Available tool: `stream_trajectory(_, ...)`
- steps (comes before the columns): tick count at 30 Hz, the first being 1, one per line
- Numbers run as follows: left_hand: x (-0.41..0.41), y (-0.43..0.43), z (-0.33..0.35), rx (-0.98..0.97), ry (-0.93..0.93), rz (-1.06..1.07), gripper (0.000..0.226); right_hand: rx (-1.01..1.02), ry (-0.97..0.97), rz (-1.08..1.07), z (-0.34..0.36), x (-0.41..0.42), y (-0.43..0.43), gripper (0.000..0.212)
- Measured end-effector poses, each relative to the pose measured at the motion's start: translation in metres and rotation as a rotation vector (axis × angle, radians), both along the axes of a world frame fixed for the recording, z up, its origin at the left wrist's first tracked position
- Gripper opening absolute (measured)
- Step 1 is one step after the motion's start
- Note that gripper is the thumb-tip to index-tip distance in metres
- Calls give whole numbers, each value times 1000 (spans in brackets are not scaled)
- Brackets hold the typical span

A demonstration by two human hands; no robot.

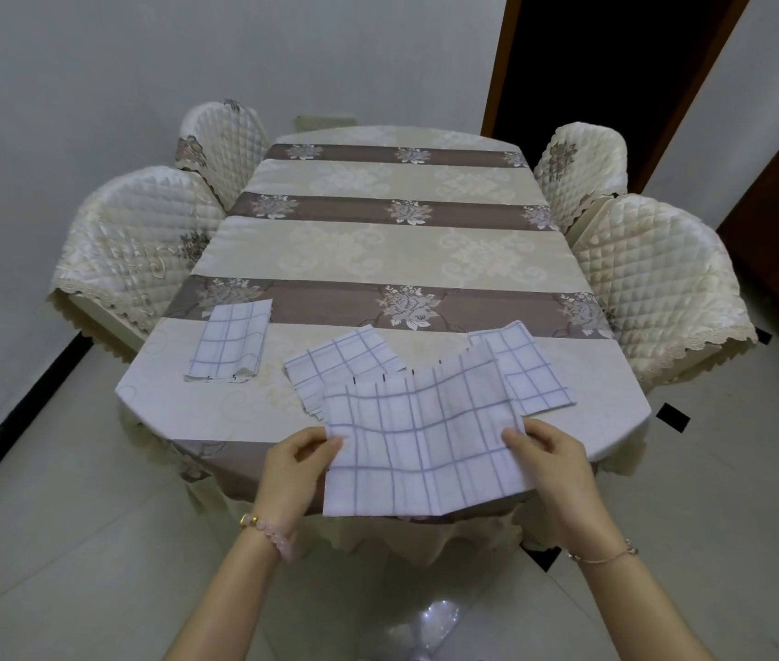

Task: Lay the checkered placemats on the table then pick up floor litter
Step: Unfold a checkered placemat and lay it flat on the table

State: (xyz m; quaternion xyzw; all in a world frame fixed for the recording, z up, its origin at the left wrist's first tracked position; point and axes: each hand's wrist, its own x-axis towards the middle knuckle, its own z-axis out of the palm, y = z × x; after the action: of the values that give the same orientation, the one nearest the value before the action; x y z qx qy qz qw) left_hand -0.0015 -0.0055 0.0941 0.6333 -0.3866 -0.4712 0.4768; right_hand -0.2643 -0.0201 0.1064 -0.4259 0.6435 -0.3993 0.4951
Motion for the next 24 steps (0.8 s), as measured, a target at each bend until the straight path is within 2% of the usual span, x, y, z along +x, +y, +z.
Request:
stream_trajectory(2, 6, 1, -6, 61, 61, 28, 11, 8, -7, -30, -3, -7, -6, 24)
stream_trajectory(4, 7, 0, -12, 113, 91, 24, 5, 2, -20, -12, -3, -10, -10, 36)
stream_trajectory(6, 5, -4, -16, 132, -29, 23, 20, -12, -21, 36, 1, -11, -14, 42)
stream_trajectory(9, 0, -17, -5, 8, -227, -44, 49, -16, 17, 182, 13, -10, -22, 26)
stream_trajectory(11, -7, -31, 9, -79, -264, -190, 62, -4, 32, 311, 21, -10, -27, 17)
stream_trajectory(13, -15, -47, 24, -99, -248, -342, 74, 13, 43, 413, 27, -11, -32, 19)
stream_trajectory(15, -25, -62, 34, -75, -214, -441, 75, 37, 64, 491, 33, -12, -36, 20)
stream_trajectory(17, -32, -73, 38, -9, -120, -523, 72, 63, 58, 549, 38, -15, -39, 22)
stream_trajectory(20, -34, -78, 36, 131, 43, -623, 84, 101, 31, 624, 45, -21, -44, 23)
stream_trajectory(21, -34, -78, 34, 163, 68, -652, 76, 108, 37, 642, 46, -24, -45, 23)
stream_trajectory(24, -39, -74, 30, 128, 101, -640, 28, 105, 48, 601, 47, -28, -49, 21)
